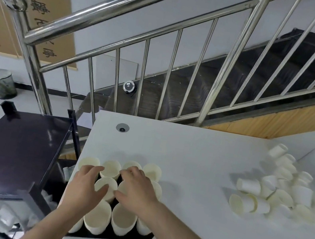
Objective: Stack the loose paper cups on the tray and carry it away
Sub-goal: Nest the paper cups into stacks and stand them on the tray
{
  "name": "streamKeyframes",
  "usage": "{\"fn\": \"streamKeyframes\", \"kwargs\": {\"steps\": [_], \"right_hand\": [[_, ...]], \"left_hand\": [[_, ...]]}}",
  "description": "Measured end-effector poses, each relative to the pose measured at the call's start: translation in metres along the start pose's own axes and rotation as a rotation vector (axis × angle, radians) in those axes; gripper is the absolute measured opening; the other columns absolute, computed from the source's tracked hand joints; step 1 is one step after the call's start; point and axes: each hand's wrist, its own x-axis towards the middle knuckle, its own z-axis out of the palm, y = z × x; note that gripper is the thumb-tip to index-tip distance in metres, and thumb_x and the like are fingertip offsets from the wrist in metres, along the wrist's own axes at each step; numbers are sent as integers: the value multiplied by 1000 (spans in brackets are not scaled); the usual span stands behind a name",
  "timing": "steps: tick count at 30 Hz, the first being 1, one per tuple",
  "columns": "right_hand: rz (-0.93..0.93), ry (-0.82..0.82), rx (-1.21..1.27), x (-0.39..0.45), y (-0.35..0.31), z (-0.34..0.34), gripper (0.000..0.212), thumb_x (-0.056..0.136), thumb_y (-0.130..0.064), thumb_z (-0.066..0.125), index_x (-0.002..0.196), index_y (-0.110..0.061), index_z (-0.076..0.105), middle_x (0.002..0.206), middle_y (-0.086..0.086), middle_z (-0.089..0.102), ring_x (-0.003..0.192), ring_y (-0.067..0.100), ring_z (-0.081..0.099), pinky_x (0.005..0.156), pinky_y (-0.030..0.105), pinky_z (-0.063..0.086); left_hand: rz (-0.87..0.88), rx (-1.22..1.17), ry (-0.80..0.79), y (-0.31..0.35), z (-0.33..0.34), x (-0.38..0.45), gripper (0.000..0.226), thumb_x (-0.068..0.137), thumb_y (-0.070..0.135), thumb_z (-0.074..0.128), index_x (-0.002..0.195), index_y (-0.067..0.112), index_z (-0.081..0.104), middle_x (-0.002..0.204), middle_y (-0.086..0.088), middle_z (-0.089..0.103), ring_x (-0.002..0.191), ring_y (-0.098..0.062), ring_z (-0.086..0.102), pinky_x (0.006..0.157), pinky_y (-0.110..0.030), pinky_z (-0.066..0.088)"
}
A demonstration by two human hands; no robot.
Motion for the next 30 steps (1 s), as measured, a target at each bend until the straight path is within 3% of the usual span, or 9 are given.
{"fn": "streamKeyframes", "kwargs": {"steps": [5,13,23,30], "right_hand": [[1,-23,0,-11,5,-3,53,89,-33,57,138,-17,44,135,2,42,125,23,40,100,36,39],[17,-6,-8,-39,33,-16,54,89,-37,57,138,-19,44,135,1,42,124,24,42,101,38,39],[106,67,21,-110,132,-62,54,93,-34,54,142,-18,40,140,1,37,129,22,38,102,36,39],[226,146,25,-179,225,-101,57,94,-37,53,145,-19,36,141,-2,36,129,18,38,101,32,42]], "left_hand": [[-33,7,-19,4,3,-6,54,79,34,69,129,22,52,130,-1,49,114,-22,47,86,-36,45],[-13,-34,-27,30,22,-18,53,78,29,72,128,19,54,128,-5,50,113,-25,51,90,-36,45],[125,-76,-94,135,84,-40,51,79,26,71,127,19,55,128,-4,50,112,-23,54,88,-32,45],[207,-97,-172,224,150,-65,50,82,28,68,129,22,52,129,2,46,119,-18,49,97,-29,41]]}}
